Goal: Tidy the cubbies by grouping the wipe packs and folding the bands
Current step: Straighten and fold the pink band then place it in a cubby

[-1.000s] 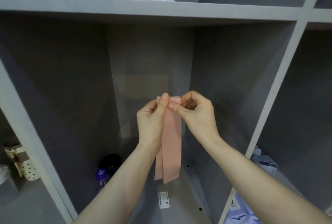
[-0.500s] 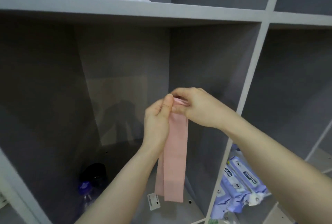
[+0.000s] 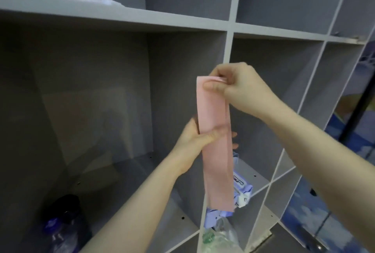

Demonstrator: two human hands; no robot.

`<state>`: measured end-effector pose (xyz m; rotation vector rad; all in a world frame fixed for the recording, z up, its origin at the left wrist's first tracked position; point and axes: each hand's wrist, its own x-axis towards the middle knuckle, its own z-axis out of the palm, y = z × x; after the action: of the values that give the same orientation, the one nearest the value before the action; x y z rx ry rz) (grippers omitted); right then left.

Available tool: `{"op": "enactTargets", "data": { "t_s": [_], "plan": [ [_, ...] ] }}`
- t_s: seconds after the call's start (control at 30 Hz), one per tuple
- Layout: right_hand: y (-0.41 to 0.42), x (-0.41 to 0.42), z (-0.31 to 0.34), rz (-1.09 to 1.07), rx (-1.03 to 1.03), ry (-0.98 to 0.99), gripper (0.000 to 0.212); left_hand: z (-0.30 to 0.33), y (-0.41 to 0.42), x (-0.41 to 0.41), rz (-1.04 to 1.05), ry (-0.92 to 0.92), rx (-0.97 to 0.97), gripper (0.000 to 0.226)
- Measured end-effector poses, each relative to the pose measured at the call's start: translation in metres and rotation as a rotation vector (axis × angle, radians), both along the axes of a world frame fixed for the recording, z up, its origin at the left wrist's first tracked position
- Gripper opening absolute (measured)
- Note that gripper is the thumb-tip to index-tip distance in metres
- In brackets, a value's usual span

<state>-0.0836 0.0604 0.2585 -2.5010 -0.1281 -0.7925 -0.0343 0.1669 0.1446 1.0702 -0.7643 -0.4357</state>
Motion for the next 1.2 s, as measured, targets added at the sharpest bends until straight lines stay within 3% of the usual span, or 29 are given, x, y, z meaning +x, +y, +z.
{"op": "enactTargets", "data": {
  "t_s": [0.07, 0.3, 0.57, 0.73, 0.87, 1.0, 1.1, 1.2],
  "plan": [
    [-0.018, -0.008, 0.010, 0.078, 0.167, 0.093, 0.011, -0.005, -0.011, -0.007, -0.140, -0.031, 0.121, 0.032],
    [-0.101, -0.062, 0.009, 0.027, 0.406, 0.248, 0.013, -0.007, -0.053, -0.046, -0.363, -0.116, 0.335, 0.034],
    [-0.229, -0.148, -0.010, -0.164, 0.747, 0.098, 0.018, -0.033, -0.142, -0.101, -0.644, -0.049, 0.451, 0.024],
    [-0.319, -0.191, -0.027, -0.322, 0.993, -0.032, 0.006, -0.040, -0.190, -0.100, -0.449, 0.028, 0.488, 0.028],
    [-0.386, -0.205, -0.065, -0.376, 1.197, -0.097, 0.025, -0.042, -0.233, -0.081, -0.181, 0.037, 0.525, 0.030],
    [-0.447, -0.193, -0.109, -0.408, 1.357, -0.111, 0.034, -0.057, -0.296, -0.066, 0.096, 0.245, 0.438, 0.023],
    [-0.505, -0.171, -0.133, -0.423, 1.412, -0.099, 0.034, -0.073, -0.348, -0.049, 0.250, 0.280, 0.375, 0.017],
    [-0.565, -0.145, -0.154, -0.476, 1.358, -0.009, 0.035, -0.087, -0.401, -0.029, 0.398, 0.168, 0.317, 0.011]
  ]
}}
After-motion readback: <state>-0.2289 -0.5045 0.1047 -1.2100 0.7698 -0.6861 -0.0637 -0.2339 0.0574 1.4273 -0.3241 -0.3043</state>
